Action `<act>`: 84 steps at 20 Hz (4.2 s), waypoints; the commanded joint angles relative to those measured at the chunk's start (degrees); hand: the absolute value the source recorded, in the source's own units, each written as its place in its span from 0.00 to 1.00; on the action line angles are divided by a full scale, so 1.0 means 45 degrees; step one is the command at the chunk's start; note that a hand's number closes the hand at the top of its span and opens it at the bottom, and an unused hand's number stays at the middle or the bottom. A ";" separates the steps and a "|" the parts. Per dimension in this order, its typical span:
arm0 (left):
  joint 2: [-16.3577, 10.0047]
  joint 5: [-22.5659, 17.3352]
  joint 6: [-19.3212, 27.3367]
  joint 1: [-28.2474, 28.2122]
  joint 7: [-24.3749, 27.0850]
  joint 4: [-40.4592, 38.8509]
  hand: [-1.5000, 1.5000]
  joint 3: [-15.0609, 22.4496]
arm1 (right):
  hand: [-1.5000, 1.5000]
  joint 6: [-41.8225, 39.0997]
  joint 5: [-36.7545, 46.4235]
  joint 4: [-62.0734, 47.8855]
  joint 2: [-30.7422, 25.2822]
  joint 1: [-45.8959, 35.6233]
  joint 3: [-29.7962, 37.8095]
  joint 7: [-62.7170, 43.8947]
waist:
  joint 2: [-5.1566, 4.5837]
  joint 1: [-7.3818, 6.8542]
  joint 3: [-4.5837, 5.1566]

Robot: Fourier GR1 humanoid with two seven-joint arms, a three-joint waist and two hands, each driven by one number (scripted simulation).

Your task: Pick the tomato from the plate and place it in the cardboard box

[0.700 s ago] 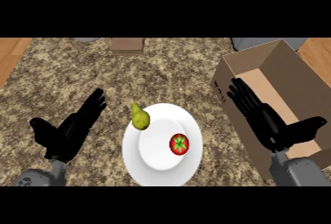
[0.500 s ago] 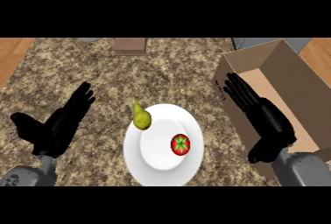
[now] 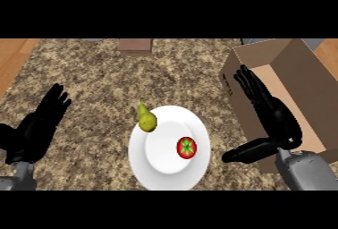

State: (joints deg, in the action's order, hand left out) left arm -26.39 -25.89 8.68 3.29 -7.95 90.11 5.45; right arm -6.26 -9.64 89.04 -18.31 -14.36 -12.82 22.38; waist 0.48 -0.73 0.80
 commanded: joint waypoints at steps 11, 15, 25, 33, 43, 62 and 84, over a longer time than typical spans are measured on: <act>0.0014 0.0138 -0.0121 -0.0225 -0.0125 0.0217 0.50 -0.0274 | 0.00 -0.1412 0.6449 0.2452 -0.3362 -0.2004 -0.3017 -0.4451 | 0.0008 0.0100 -0.0115; -0.0148 -0.0002 -0.0058 -0.0452 -0.0548 0.0857 0.50 -0.0481 | 0.00 -0.2810 0.7483 0.2816 -0.3249 -0.2579 -0.4272 -0.6809 | -0.0020 -0.0008 -0.0144; 0.0154 0.0065 -0.0778 -0.0518 -0.0237 0.0641 0.50 -0.1026 | 0.00 -0.5732 0.7294 0.2309 -0.0139 -0.3336 -0.5230 -1.1377 | -0.0093 0.0071 -0.0170; 0.0669 0.0789 -0.0506 -0.0420 -0.1411 0.1377 0.50 -0.1181 | 0.00 -0.7026 0.8439 0.1555 0.0829 -0.3084 -0.4775 -1.1505 | -0.0097 0.0097 -0.0178; 0.0847 0.0955 -0.1988 -0.1327 -0.1172 0.1396 0.50 -0.2293 | 0.00 -0.7030 1.0218 0.1493 0.1574 -0.2047 -0.4430 -0.9849 | -0.0097 0.0084 -0.0177; 0.2028 0.1901 -0.2699 -0.0759 -0.1128 0.0862 0.50 -0.3020 | 0.00 -0.7569 1.3250 -0.0007 0.3461 -0.2171 -0.3951 -0.9041 | -0.0096 0.0112 -0.0177; 0.2627 0.2401 -0.2720 -0.0115 -0.2610 0.1767 0.50 -0.3556 | 0.00 -0.6581 1.6076 -0.2026 0.3587 -0.1281 -0.3982 -0.7344 | -0.0097 0.0125 -0.0179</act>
State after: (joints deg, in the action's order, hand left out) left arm -15.00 -14.80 -4.09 2.62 -16.65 94.54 -10.26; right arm -36.28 61.26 80.48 -1.75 -21.07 -31.59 -12.45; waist 0.01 -0.17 0.00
